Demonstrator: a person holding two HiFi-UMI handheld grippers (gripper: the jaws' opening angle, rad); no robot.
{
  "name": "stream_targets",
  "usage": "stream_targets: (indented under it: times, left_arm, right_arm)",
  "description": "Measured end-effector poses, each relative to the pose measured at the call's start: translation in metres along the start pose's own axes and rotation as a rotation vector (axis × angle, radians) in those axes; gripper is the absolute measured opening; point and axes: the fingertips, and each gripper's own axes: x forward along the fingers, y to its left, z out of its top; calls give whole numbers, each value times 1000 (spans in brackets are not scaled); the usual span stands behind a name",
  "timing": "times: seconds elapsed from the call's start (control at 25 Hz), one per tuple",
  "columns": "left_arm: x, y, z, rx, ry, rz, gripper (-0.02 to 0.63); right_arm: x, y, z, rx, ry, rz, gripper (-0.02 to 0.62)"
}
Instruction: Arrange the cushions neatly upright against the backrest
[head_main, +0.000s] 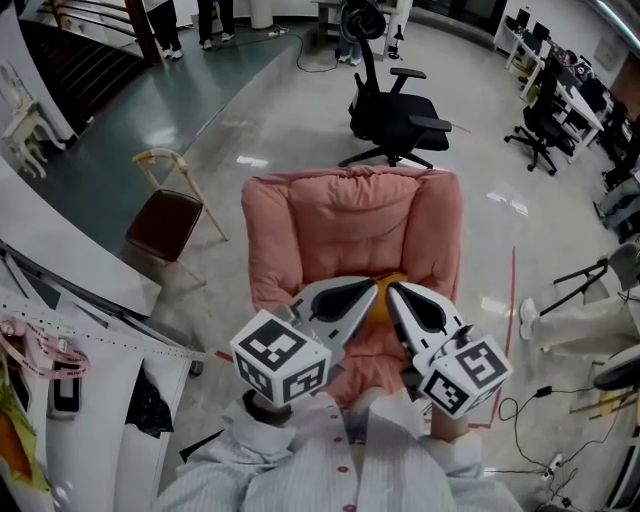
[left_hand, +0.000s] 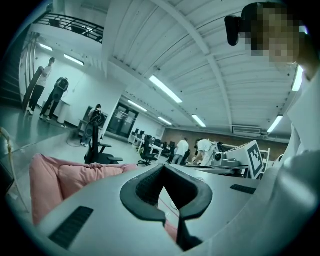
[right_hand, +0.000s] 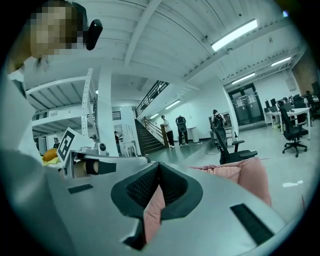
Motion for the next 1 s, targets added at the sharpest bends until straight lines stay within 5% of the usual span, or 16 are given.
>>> stream_targets:
  times: [1.0]
  left_arm:
    - [-15, 20, -9, -50, 3, 46, 11]
  right_arm:
    - [15, 12, -9, 22, 34, 75, 14]
